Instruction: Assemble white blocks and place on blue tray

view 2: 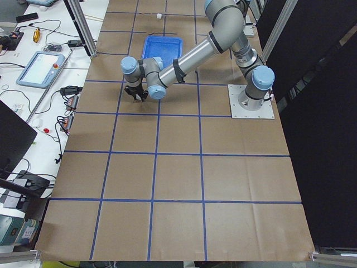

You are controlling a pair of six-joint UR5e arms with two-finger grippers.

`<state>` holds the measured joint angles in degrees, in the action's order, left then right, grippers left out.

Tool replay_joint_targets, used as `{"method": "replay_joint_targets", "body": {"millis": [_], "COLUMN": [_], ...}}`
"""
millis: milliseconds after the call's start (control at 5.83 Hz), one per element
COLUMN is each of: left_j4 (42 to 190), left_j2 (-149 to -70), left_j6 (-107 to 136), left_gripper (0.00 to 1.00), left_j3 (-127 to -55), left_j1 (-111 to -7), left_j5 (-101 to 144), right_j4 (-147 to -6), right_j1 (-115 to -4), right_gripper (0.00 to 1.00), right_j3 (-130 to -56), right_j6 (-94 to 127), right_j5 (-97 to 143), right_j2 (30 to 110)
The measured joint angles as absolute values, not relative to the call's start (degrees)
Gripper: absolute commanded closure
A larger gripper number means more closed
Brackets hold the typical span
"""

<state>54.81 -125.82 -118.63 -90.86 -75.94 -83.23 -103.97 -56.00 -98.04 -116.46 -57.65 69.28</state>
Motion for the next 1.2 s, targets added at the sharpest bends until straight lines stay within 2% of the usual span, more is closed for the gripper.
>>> {"method": "replay_joint_targets", "body": {"millis": [171, 514, 1029, 1200], "left_j4": [55.13, 56.52, 59.96, 60.96], "left_j2": [-125.21, -122.12, -118.03, -116.91], "left_j6": [-118.62, -117.19, -107.45, -102.79], "left_gripper": [0.92, 0.94, 0.94, 0.94], "left_j3": [-90.44, -90.59, -90.71, -90.85], "left_j1": [-75.94, -77.40, -87.74, -91.71], "left_j5": [-83.23, -82.39, -80.32, -80.29], "right_j4": [-108.44, -114.82, -116.74, -116.88], "right_j1": [-55.89, -54.78, -54.33, -54.32], "right_gripper": [0.00, 0.00, 0.01, 0.10], "right_j3": [-100.85, -102.06, -102.07, -102.08], "right_j6": [-116.59, -116.53, -116.41, -116.40], "right_j5": [-57.31, -56.84, -53.16, -53.09], "right_j2": [67.20, 61.89, 58.50, 58.29]}}
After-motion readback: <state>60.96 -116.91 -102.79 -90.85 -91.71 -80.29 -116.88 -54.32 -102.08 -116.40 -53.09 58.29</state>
